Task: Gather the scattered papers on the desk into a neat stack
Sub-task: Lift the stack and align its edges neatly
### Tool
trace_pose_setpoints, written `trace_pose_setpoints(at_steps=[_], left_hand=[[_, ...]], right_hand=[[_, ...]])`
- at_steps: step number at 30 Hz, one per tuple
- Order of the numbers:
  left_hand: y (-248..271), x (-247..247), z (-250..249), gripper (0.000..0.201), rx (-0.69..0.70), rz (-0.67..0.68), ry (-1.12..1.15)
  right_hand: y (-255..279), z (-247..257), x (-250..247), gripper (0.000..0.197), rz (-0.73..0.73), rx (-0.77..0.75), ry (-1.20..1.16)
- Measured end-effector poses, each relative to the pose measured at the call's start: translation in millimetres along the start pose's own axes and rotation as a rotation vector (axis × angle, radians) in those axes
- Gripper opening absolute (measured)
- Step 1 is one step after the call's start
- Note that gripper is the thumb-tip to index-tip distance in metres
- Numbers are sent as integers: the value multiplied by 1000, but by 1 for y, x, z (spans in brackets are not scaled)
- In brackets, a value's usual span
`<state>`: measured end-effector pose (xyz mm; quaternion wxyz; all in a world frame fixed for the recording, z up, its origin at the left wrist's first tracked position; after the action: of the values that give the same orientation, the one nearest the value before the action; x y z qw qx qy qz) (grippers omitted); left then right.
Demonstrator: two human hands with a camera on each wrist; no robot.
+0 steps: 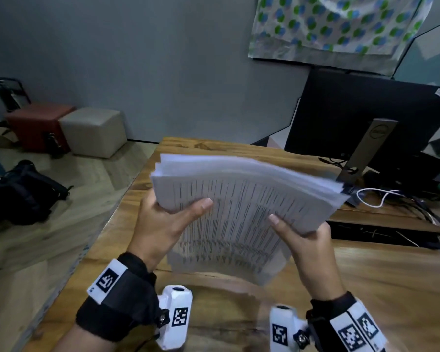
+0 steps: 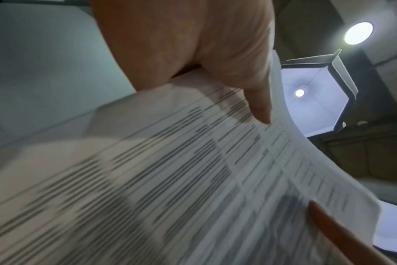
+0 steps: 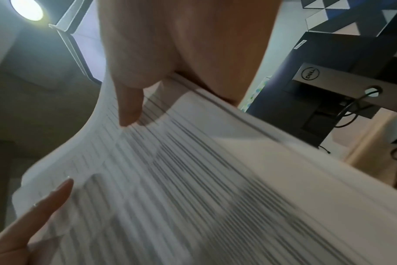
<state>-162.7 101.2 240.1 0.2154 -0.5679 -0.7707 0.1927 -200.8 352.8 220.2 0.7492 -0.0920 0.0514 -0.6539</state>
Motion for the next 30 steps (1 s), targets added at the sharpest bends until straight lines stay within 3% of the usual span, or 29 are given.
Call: trace_pose_setpoints(at_steps=[4,10,14,18,22,26,28,30], left_hand=[[12,-7,19,38,58,-44,-198],[20,-10,30,40,53,-102,-181],[23,-8,28,37,66,-231,-159],[22,-7,30,30,78,-254,-174],[22,-9,32,40,69,-260,-185],[20,-9,32,34,70,-273,-170],[19,-7,32,35,76,-236,-115],[17,-4,34,52,62,-100,-34]], right_hand=[[-1,-18,-2,48,-48,19,99],[-2,-38,-4,44,-110,77,50],[2,-33,2,77,-221,68,-66],[1,-30,9,52,-252,119,-209],[-1,-25,10,73,-246,126,-190],[-3,-26,10,53,-249,137,-184],[-3,-26,8,38,-284,156,-177],[-4,-27,6,34,-303,164,-171]])
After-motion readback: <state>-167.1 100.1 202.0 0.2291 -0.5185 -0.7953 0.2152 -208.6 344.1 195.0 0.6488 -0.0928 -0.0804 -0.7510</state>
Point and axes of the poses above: each hand's wrist, its own y-axis away from the middle knuckle, its own x-axis out of the palm, z = x × y, the point moved 7 cm from there along -y, towards the middle knuckle, and after that the axes turned 9 degrees about x, right-handed, at the moved point
